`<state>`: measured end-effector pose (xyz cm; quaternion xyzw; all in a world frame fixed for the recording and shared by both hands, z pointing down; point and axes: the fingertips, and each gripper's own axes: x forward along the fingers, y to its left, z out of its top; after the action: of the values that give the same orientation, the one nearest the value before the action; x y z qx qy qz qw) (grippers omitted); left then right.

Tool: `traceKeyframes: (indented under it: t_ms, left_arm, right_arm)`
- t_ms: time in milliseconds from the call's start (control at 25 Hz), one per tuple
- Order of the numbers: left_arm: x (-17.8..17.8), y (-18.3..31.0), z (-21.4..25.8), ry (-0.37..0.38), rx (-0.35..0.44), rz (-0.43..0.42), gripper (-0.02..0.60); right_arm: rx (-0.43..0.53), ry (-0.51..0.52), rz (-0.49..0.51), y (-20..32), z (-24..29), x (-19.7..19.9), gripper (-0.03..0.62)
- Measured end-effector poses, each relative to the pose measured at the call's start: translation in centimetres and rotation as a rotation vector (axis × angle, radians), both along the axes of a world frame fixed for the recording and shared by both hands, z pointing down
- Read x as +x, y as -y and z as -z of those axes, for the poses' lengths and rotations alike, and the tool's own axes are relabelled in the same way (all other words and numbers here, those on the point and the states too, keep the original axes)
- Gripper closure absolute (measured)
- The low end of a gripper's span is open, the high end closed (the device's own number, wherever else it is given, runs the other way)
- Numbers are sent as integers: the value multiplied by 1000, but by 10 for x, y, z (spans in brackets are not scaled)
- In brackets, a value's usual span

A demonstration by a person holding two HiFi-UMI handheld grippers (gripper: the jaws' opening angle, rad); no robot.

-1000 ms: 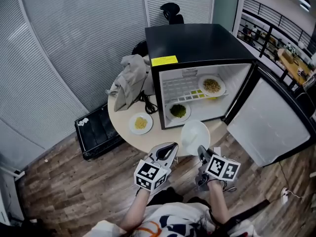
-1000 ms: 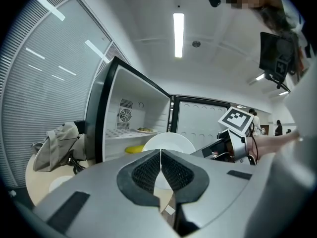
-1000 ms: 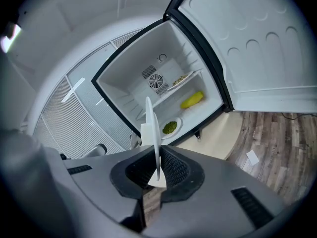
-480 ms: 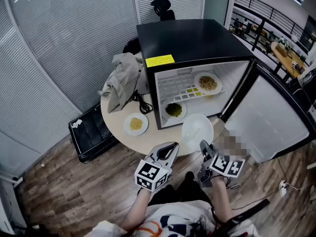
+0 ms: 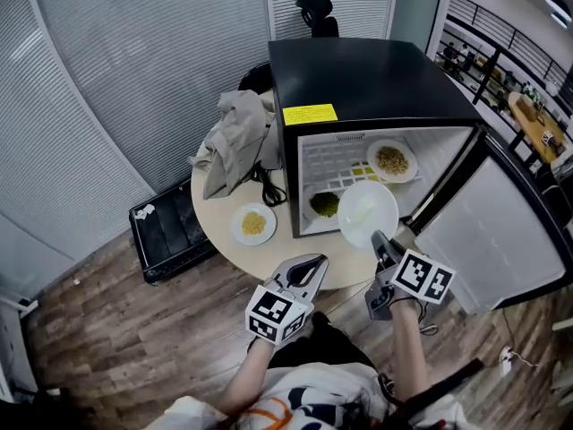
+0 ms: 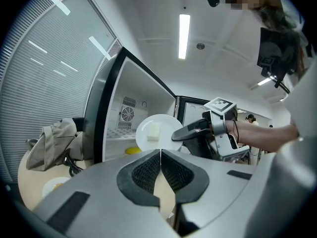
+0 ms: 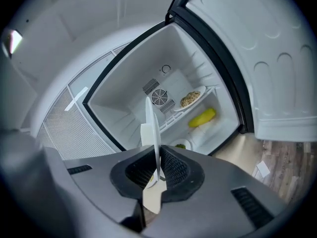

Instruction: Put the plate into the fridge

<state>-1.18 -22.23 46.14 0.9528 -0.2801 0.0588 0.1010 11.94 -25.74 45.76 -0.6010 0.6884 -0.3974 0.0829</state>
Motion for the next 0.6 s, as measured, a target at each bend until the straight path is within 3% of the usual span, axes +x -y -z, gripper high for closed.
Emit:
traceKeyframes:
  t_ms: [240, 600]
  left_arm:
    - [10, 18, 7, -5, 10, 14, 568]
    - [23, 36, 8, 14, 17, 32, 568]
  right_arm:
    - [34, 34, 34, 48, 20, 10, 565]
    - [-11, 129, 85, 101, 7, 16, 565]
